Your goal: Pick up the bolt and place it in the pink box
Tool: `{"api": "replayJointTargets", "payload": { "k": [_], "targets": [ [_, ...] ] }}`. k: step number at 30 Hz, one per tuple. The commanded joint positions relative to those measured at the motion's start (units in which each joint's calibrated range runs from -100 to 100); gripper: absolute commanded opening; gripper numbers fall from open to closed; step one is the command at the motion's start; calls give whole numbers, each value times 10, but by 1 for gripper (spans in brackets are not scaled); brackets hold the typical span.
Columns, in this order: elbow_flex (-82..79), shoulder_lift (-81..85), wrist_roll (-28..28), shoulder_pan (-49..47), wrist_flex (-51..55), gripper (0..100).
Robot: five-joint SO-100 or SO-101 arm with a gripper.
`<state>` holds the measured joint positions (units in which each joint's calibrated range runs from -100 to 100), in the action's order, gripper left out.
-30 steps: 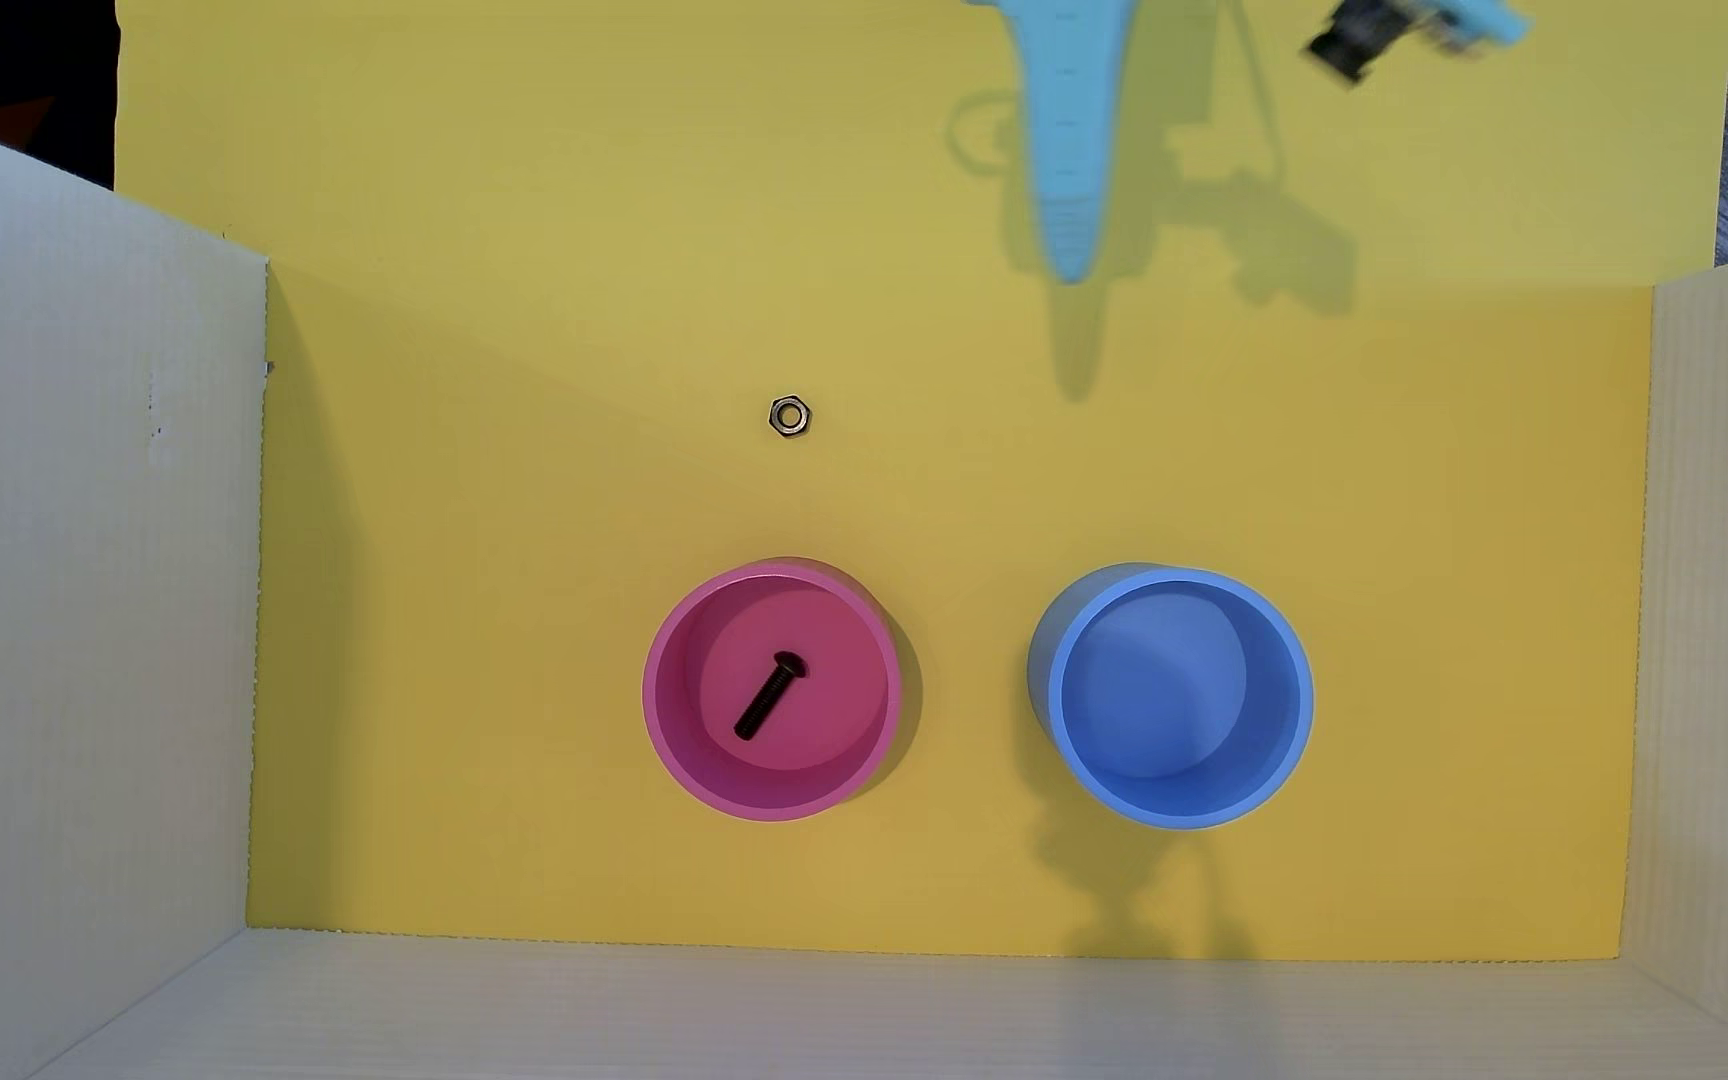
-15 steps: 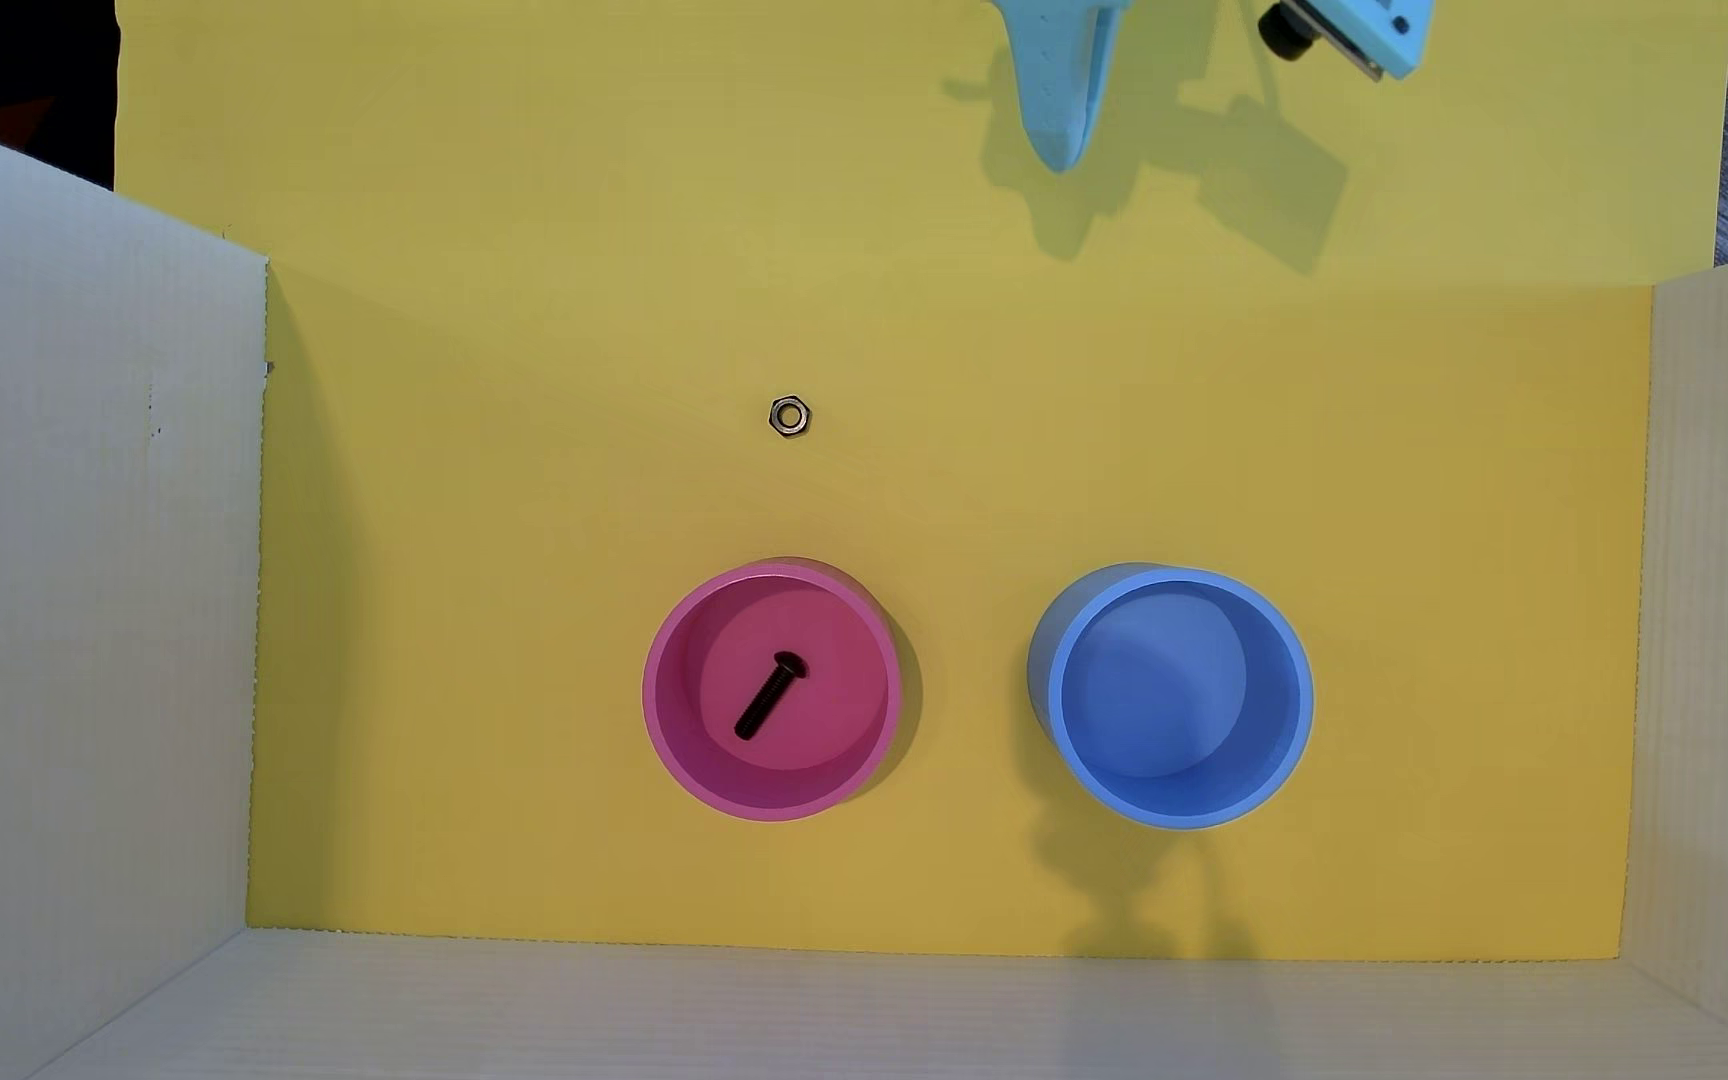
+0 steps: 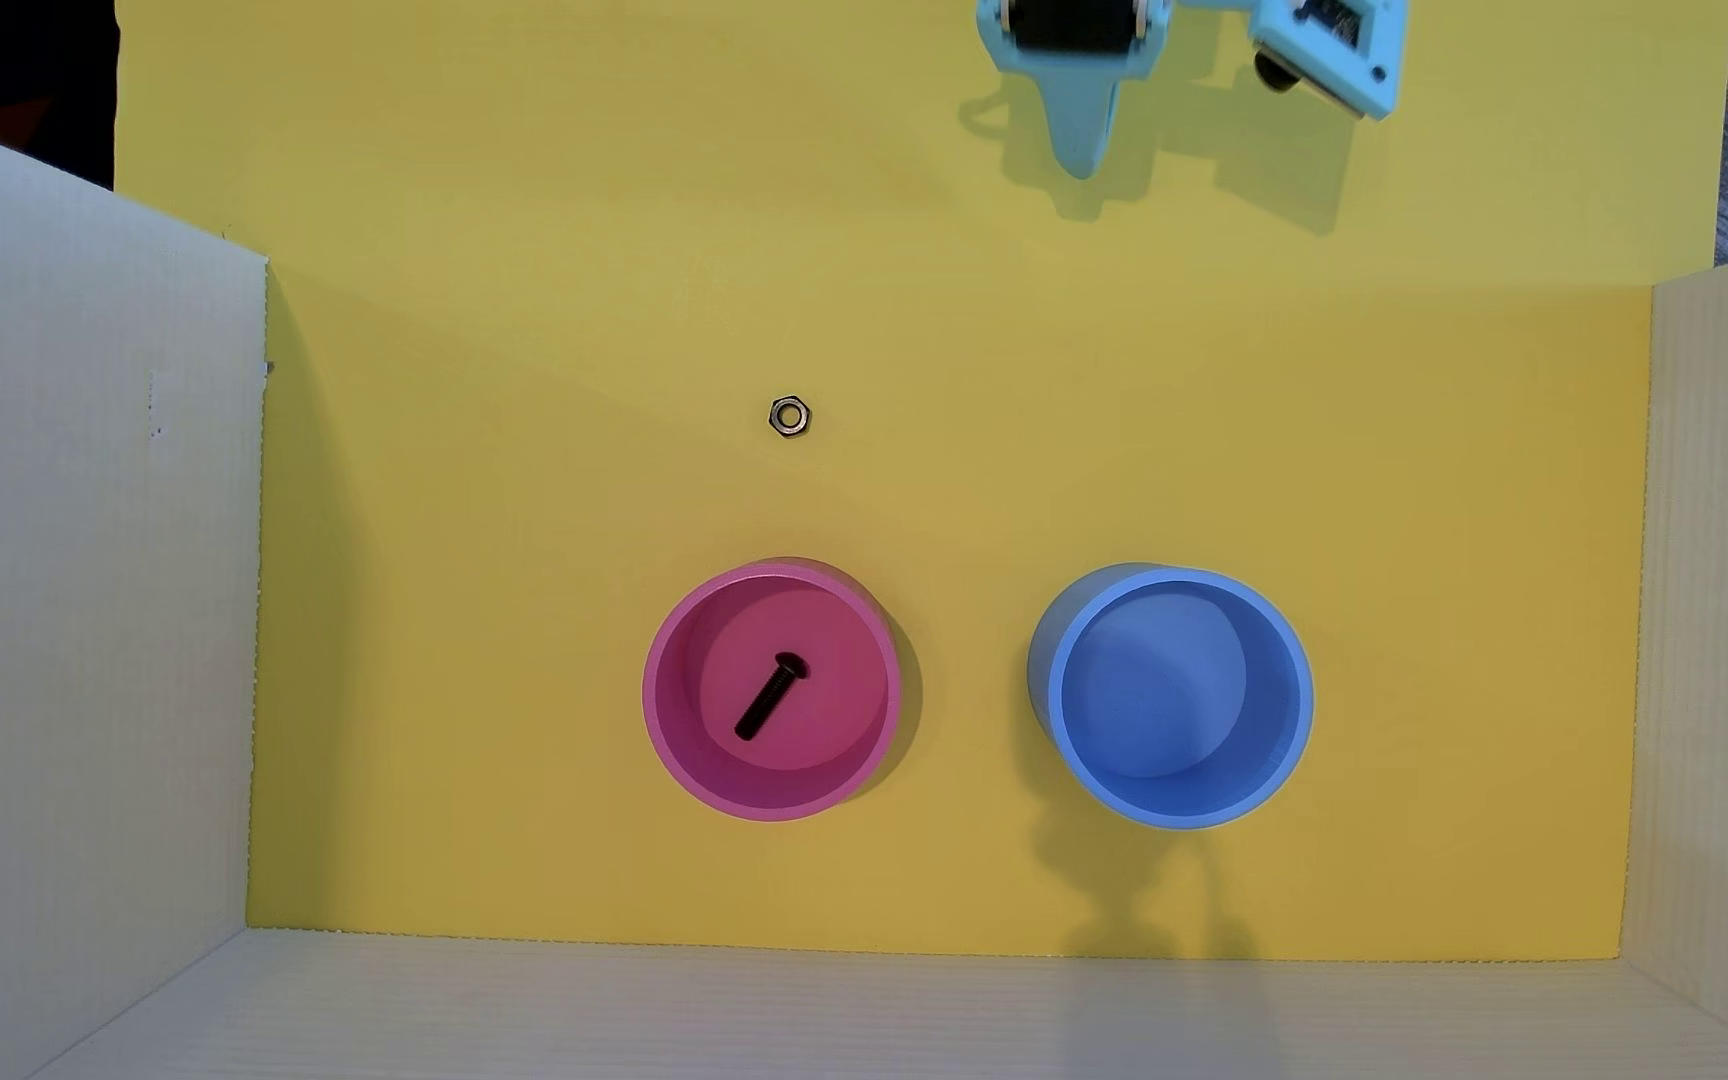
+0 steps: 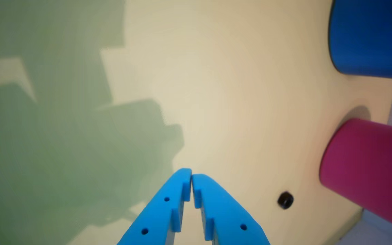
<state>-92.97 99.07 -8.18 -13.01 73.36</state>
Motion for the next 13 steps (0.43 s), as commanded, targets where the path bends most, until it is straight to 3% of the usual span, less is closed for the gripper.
{"api": "replayJointTargets", "payload": {
  "k": [1,13],
  "targets": [
    [-2,-2,-2,1,3,1],
    [-2,-2,-2,8,3,1]
  ]
}}
